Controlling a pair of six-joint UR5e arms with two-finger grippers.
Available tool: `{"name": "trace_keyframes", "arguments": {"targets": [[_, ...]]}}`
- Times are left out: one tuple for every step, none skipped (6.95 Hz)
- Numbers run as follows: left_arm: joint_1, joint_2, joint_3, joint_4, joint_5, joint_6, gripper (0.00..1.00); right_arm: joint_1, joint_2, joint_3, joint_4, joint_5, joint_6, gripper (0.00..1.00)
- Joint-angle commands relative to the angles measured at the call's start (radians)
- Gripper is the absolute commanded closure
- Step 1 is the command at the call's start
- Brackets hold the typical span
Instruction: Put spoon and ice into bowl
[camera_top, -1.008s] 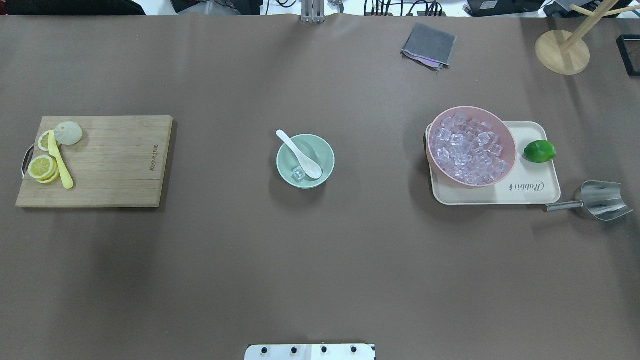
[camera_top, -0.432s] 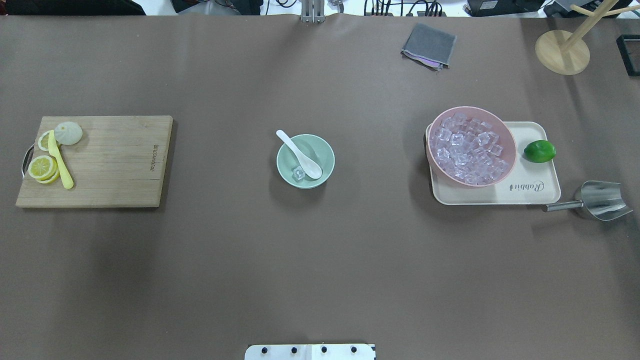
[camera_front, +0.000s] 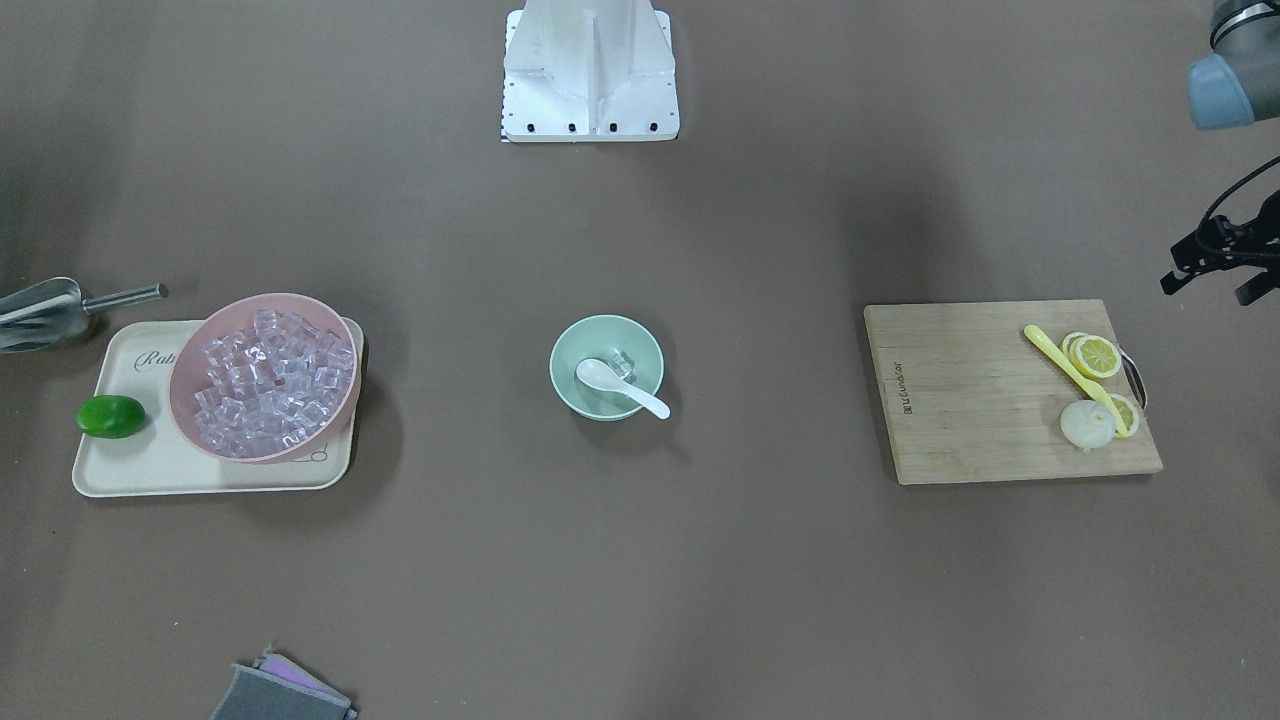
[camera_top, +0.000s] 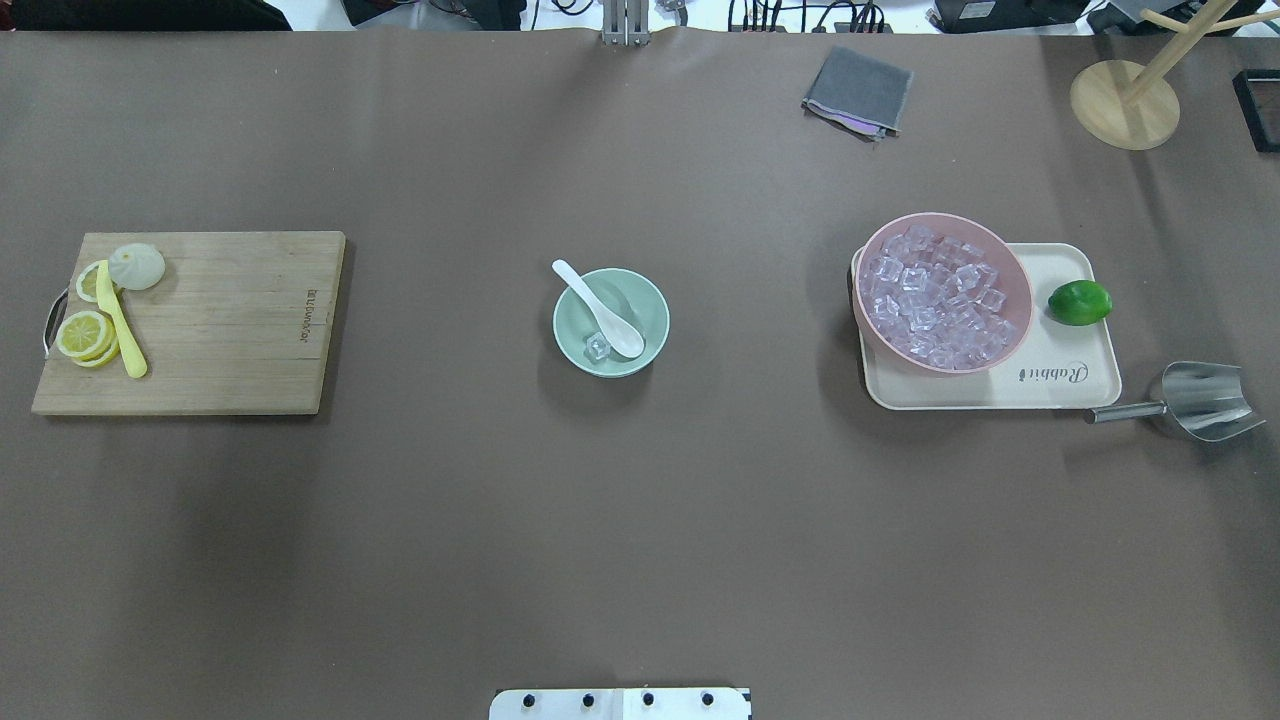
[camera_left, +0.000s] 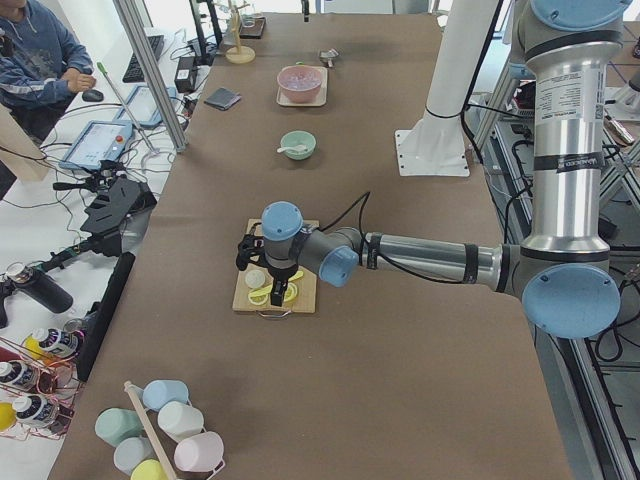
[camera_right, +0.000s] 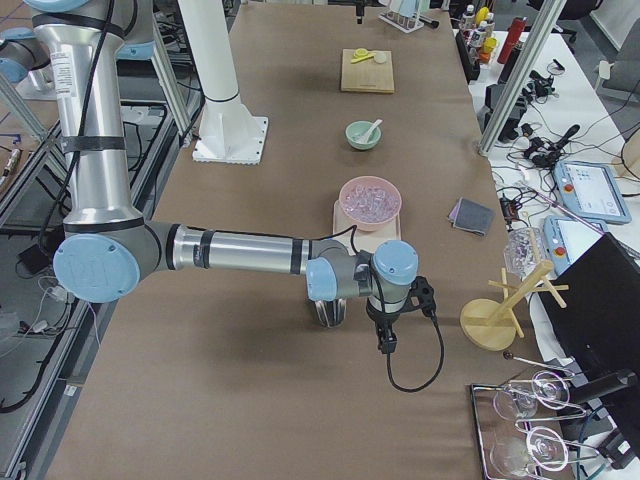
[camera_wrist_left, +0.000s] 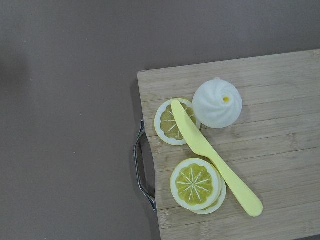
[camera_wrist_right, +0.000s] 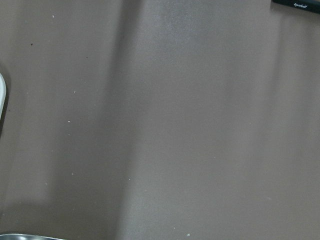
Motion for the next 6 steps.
{"name": "trace_keyframes", "arguments": {"targets": [[0.000,0.005,0.005,0.002,0.009,-0.006,0.02,-0.001,-0.005,0.004,-0.001,-0.003,0.000,0.00],[-0.002,0.005,0.013,0.003,0.007,-0.009,0.02,-0.001,-0.005,0.005,0.001,-0.002,0.000,0.00],[-0.015,0.002,0.018,0.012,0.007,-0.009,0.02,-0.001,-0.005,0.007,0.002,0.000,0.000,0.00],[-0.060,-0.018,0.022,0.078,0.006,-0.009,0.02,0.002,-0.008,0.008,0.008,0.001,0.000,0.00],[-0.089,-0.036,0.019,0.130,0.006,-0.002,0.02,0.002,-0.013,0.011,0.013,0.001,-0.002,0.00],[-0.091,-0.036,0.021,0.130,0.009,0.001,0.02,0.002,-0.021,0.017,0.013,0.003,-0.002,0.00]]}}
